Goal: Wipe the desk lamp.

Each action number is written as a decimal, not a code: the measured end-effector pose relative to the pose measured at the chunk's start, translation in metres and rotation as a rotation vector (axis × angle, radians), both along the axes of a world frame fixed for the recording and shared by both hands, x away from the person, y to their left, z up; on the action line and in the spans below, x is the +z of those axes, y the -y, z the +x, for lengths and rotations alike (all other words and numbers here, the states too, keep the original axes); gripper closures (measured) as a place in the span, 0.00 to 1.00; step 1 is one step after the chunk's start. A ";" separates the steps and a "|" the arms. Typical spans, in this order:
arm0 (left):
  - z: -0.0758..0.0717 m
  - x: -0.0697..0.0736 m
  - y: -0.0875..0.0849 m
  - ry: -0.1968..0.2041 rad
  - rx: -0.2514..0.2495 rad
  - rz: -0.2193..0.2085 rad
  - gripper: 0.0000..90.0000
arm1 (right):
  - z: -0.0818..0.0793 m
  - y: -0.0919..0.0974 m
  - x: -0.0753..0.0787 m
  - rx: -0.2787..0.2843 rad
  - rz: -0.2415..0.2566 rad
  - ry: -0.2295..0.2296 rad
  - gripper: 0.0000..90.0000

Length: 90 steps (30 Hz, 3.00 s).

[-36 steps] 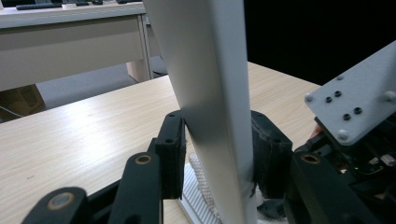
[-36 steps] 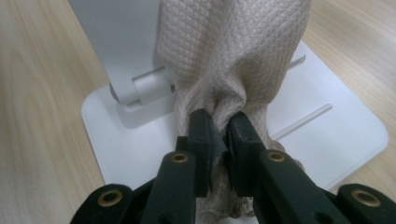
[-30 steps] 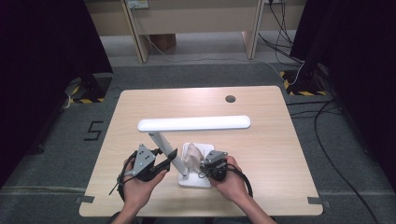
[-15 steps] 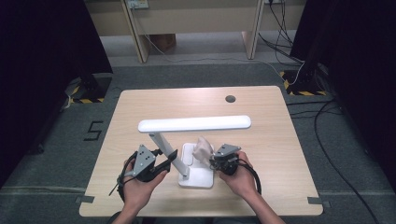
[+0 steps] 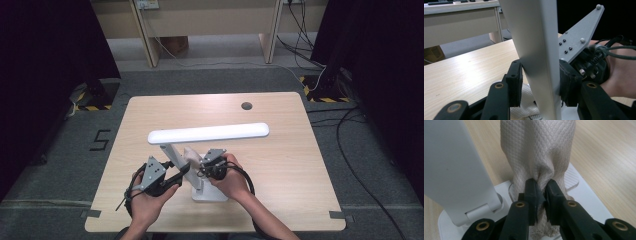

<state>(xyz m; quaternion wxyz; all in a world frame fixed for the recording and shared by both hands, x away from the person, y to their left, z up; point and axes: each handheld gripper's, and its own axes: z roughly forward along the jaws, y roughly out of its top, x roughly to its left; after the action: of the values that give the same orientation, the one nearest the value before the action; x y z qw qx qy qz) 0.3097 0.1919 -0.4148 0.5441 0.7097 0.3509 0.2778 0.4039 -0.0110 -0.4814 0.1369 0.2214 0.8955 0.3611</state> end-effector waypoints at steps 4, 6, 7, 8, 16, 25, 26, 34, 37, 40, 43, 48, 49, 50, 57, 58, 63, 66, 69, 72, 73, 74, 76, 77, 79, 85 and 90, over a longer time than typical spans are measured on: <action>0.000 0.000 0.001 0.001 0.002 -0.001 0.65 | -0.004 0.004 0.000 -0.025 -0.014 -0.002 0.91; 0.000 0.000 0.001 0.001 0.003 0.003 0.65 | -0.004 0.009 -0.001 -0.031 -0.037 0.017 0.91; 0.000 0.000 0.001 0.001 0.003 0.003 0.65 | -0.004 0.009 -0.001 -0.031 -0.037 0.017 0.91; 0.000 0.000 0.000 0.002 0.003 0.001 0.65 | -0.005 0.016 -0.002 -0.057 -0.041 0.008 0.91; 0.000 0.000 0.001 0.000 0.006 -0.001 0.66 | -0.005 0.045 -0.003 -0.131 -0.070 0.029 0.91; 0.000 -0.001 0.001 -0.002 0.006 -0.006 0.66 | -0.004 0.072 -0.006 -0.213 -0.101 0.024 0.91; 0.000 -0.001 0.000 -0.003 0.006 -0.007 0.66 | -0.004 0.074 -0.005 -0.219 -0.106 0.024 0.91; 0.000 0.000 0.001 -0.006 0.007 -0.009 0.66 | 0.005 0.067 0.015 -0.225 -0.041 0.045 0.91; 0.000 -0.001 0.000 -0.007 0.006 -0.012 0.66 | 0.011 0.040 0.019 -0.146 0.012 0.035 0.91; 0.000 -0.001 0.000 -0.007 0.007 -0.015 0.66 | 0.014 0.014 0.017 -0.104 0.030 0.028 0.91; 0.000 -0.001 0.000 -0.008 0.006 -0.020 0.66 | 0.014 -0.011 0.010 -0.058 0.017 0.030 0.91; 0.000 -0.001 0.000 -0.006 0.003 -0.019 0.66 | 0.014 -0.021 -0.001 -0.049 -0.015 0.033 0.91; 0.000 -0.001 0.000 -0.006 0.003 -0.019 0.66 | 0.014 -0.021 -0.001 -0.049 -0.015 0.033 0.91; 0.000 -0.001 0.000 -0.005 0.004 -0.017 0.66 | 0.013 -0.018 0.000 -0.058 -0.032 0.046 0.91; 0.000 -0.001 0.000 -0.005 0.006 -0.016 0.66 | 0.014 0.002 0.001 -0.098 -0.064 0.049 0.91; 0.000 -0.001 0.000 -0.005 0.006 -0.015 0.66 | 0.015 0.011 0.000 -0.122 -0.075 0.046 0.91; 0.000 -0.001 0.000 -0.006 0.006 -0.016 0.66 | 0.015 0.026 -0.001 -0.150 -0.075 0.042 0.91; 0.000 -0.001 0.000 -0.006 0.006 -0.016 0.66 | 0.016 0.036 -0.002 -0.169 -0.097 0.045 0.91; 0.000 -0.001 0.000 -0.007 0.006 -0.017 0.66 | 0.017 0.046 -0.004 -0.194 -0.091 0.042 0.91; 0.000 -0.001 0.000 -0.007 0.006 -0.017 0.66 | 0.017 0.053 -0.004 -0.218 -0.095 0.037 0.91; 0.000 -0.001 0.000 -0.008 0.007 -0.018 0.66 | 0.017 0.055 -0.003 -0.225 -0.099 0.032 0.91; 0.000 -0.001 0.000 -0.007 0.008 -0.017 0.66 | 0.017 0.056 -0.003 -0.229 -0.101 0.032 0.91; 0.000 -0.001 0.001 -0.007 0.008 -0.018 0.66 | 0.020 0.055 0.001 -0.231 -0.098 0.039 0.91; 0.000 -0.001 0.001 -0.008 0.008 -0.018 0.66 | 0.022 0.053 0.003 -0.225 -0.090 0.046 0.91; 0.000 -0.001 0.000 -0.008 0.008 -0.017 0.66 | 0.025 0.042 0.010 -0.208 -0.058 0.051 0.91; 0.000 -0.001 0.000 -0.010 0.006 -0.024 0.66 | 0.035 -0.006 0.019 -0.141 -0.030 0.047 0.91; 0.000 -0.002 0.000 -0.011 0.005 -0.030 0.66 | 0.041 -0.030 0.015 -0.087 -0.032 0.045 0.91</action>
<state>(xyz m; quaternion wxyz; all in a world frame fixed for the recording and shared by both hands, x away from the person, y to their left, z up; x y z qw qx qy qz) 0.3095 0.1923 -0.4164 0.5520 0.7023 0.3595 0.2700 0.4446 0.0194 -0.4669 0.1763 0.2498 0.8873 0.3454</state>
